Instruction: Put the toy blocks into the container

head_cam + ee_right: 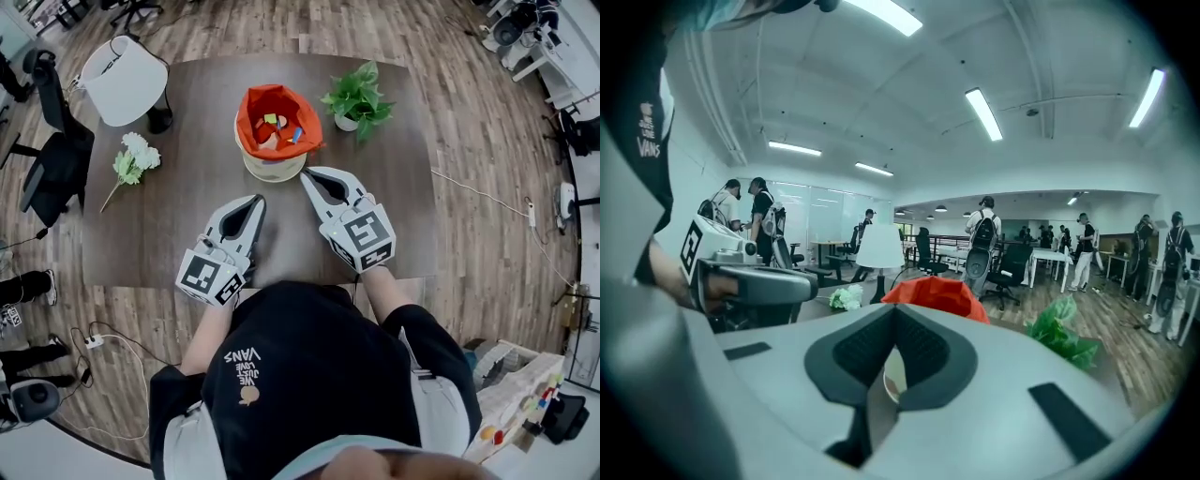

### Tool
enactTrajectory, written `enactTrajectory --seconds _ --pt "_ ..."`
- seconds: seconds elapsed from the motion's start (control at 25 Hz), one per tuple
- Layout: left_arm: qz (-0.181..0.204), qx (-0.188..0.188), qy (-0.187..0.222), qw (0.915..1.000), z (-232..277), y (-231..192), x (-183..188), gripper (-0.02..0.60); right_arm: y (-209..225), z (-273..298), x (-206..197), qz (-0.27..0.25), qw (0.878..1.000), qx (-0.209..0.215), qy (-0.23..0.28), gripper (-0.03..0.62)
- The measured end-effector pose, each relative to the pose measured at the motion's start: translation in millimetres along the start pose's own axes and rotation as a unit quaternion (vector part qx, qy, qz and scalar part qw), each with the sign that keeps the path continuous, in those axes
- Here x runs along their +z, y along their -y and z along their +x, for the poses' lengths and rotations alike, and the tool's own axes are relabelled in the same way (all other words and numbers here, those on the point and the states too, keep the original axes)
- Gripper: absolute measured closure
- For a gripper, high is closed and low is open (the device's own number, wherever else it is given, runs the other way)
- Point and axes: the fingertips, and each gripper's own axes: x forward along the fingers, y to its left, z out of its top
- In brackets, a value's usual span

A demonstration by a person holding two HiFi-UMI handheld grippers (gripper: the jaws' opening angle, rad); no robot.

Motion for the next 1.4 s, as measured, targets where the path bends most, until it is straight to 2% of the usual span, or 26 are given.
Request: enactTrajectory --seconds 0.64,1.4 --pt "-0.002 -0.015 -0.008 0.9999 1 13 -7 0.571 -29 -27 -38 0.048 0.998 0.004 -0.025 0.577" --pt "-0.003 -0.005 -0.005 1.0000 -1 18 -9 0.571 -28 -31 -35 0.031 0.999 -0.003 -0.022 0.577"
